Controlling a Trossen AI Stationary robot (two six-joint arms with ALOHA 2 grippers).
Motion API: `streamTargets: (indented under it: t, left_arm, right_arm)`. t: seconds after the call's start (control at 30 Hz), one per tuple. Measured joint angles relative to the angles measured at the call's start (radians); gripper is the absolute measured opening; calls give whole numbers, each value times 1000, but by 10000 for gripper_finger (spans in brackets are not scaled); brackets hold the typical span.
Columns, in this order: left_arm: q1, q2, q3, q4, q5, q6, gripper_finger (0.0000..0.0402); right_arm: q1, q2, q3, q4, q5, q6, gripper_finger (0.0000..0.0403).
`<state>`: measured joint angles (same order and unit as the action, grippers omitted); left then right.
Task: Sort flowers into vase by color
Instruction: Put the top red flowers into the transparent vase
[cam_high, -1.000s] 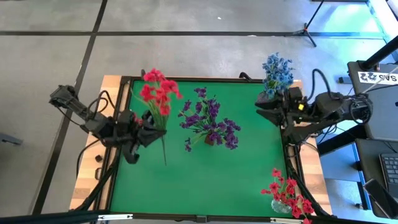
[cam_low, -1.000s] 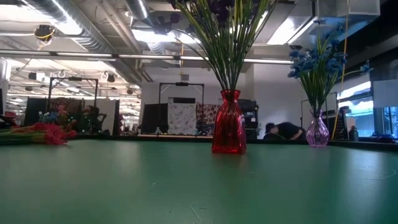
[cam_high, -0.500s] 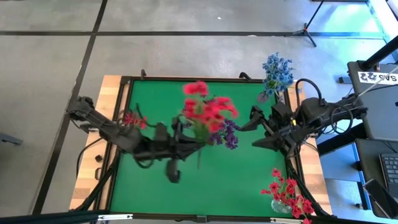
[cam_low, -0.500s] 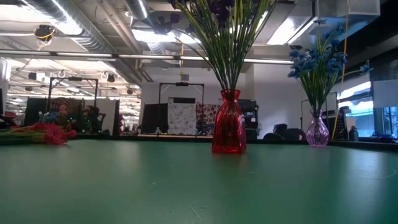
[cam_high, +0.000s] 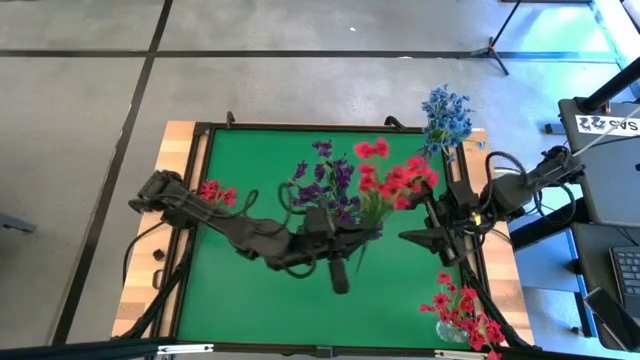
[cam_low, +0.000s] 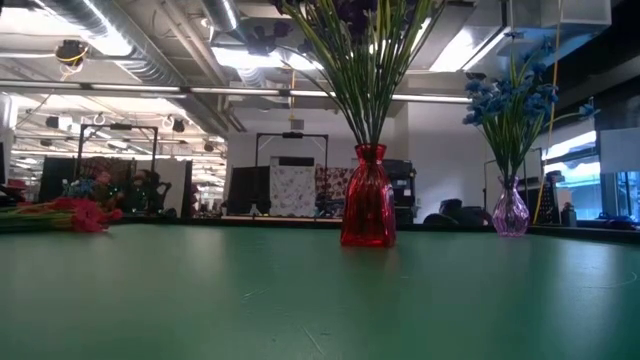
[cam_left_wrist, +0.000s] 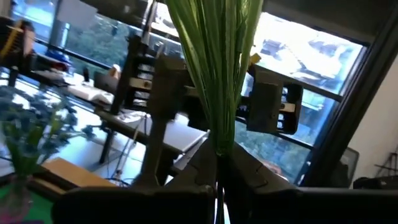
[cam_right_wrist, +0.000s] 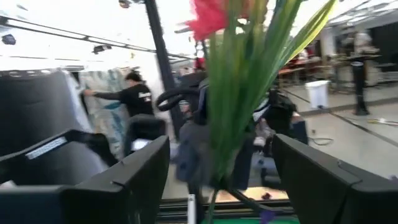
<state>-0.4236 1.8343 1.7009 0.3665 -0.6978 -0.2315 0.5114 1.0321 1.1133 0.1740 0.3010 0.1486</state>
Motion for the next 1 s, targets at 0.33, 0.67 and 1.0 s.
streamTargets:
  t: [0.33,0.67,1.0]
  left_arm:
    - [50,33,19,3,70,-3,6]
    - [90,33,19,-14,142,5,10]
    - [81,33,19,-45,178,6,11]
  right_arm:
    - [-1,8,0,-18,108,40,280]
    - [-3,80,0,5,92,140,274]
    - [-10,83,0,46,99,216,138]
